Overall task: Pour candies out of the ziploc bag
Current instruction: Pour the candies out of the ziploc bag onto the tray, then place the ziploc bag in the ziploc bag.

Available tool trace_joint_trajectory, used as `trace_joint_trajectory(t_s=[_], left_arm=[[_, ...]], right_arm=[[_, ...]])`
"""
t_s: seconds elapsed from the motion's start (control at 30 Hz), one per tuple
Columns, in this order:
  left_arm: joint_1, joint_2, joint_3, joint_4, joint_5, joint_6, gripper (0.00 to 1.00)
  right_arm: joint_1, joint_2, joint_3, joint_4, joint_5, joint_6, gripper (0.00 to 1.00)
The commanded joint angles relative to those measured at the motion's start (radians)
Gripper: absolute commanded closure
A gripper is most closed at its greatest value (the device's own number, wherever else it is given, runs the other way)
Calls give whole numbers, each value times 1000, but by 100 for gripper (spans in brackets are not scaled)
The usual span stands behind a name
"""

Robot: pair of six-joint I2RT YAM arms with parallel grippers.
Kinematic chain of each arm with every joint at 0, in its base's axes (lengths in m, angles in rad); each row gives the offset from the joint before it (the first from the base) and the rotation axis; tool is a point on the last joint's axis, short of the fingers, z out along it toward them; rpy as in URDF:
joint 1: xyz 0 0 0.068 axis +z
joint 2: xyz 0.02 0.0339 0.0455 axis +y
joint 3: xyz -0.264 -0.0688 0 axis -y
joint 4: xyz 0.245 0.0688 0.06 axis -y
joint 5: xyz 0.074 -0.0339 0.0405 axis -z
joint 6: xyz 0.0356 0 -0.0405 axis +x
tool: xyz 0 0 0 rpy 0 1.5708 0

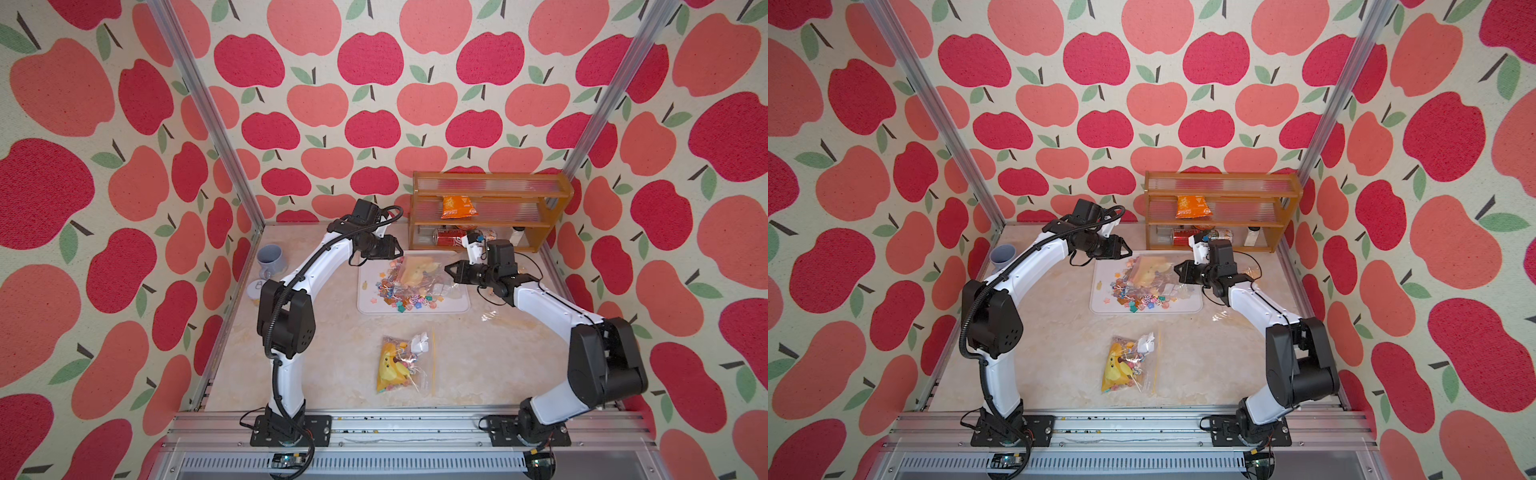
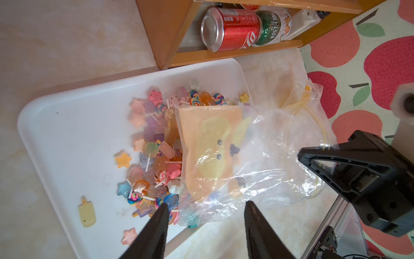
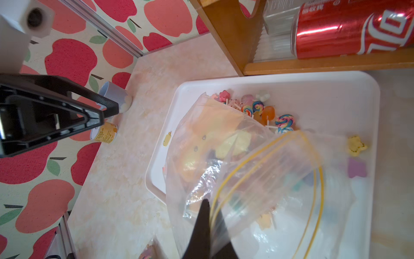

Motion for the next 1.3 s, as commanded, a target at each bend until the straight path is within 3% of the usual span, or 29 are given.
trace_joint_trajectory(t_s=[0.0,0.27,0.4,0.63,0.67,0.8,0.93,0.97,1.03,1.13,1.27], left_arm=[[7,-46,-28,38,15,-13,47],[38,-116,-104,86,26,-25,47],[41,-168,-123,83,26,-31,45],[14,-298,-217,117,1,-49,18],[2,-309,-231,115,-6,-54,10],[-45,-357,-305,108,-46,-61,7],[-58,-449,-445,165,-56,-105,6],[-59,-477,-481,176,-57,-118,6],[-58,-533,-543,197,-54,-138,5],[-61,-622,-610,200,-69,-148,5],[-63,-725,-668,196,-91,-152,4]], right_arm=[[-3,32,25,43,-42,16,95],[-14,-43,56,-31,-39,-8,95],[-87,-172,90,-161,-9,-35,95],[-314,-396,103,-451,291,-98,94],[-351,-407,89,-478,319,-91,93],[-465,-390,-31,-487,324,-50,88],[-500,-255,-117,-443,290,-56,85],[-504,-207,-126,-435,296,-66,80],[-516,-93,-88,-475,288,-86,50],[-507,37,8,-598,302,-86,41],[-473,-19,21,-626,394,-81,30]])
